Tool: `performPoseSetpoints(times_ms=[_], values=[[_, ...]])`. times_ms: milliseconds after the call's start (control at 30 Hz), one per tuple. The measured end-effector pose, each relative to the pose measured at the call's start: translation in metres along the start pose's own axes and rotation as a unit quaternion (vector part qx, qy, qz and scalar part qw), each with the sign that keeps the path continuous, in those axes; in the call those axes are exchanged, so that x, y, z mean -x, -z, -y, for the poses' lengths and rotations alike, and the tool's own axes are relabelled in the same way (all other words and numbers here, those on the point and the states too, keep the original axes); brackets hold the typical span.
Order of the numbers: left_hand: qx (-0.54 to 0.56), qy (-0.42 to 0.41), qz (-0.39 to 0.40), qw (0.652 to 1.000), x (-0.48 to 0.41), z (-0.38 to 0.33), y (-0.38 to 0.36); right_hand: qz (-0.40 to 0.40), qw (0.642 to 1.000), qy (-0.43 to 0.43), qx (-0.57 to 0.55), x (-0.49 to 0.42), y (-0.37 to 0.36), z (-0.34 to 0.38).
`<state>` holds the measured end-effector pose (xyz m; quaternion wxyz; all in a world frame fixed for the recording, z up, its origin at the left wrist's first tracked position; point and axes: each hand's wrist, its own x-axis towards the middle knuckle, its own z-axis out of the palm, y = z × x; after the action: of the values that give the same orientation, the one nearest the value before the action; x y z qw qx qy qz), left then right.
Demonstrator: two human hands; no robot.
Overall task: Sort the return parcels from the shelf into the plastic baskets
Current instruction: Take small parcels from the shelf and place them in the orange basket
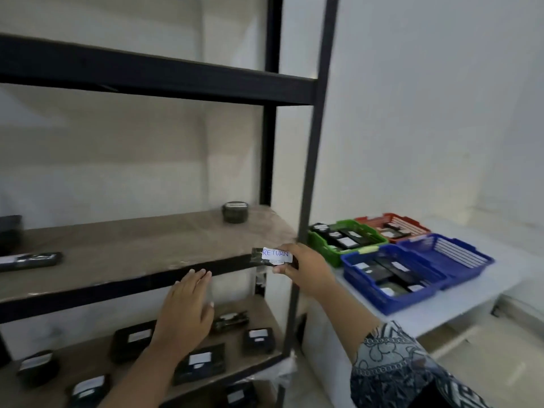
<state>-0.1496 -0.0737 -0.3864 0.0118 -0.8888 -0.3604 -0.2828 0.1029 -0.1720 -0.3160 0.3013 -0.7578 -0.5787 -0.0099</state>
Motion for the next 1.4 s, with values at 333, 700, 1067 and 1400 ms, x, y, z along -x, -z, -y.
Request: performPoseSetpoints(times_ms=[333,700,1067,1400], values=[[0.073,-0.08,0.067,0.992,-0.037,-0.206,-0.093,-0.008,0.992,-0.11,0.068,0.093,0.116,-0.182],[0.148,-0.149,0.124,0.97,-0.099,-0.338,-0.172,-0.049,0.968,-0.219,0.113,0.126,0.182,-0.309],[0.18,-0.187,0.156,0.953,-0.267,-0.414,-0.297,-0.019,0.958,-0.262,0.113,0.011,0.198,-0.454],[0.175,-0.172,0.152,0.957,-0.38,-0.441,-0.388,0.001,0.96,-0.252,0.118,-0.089,0.201,-0.573]])
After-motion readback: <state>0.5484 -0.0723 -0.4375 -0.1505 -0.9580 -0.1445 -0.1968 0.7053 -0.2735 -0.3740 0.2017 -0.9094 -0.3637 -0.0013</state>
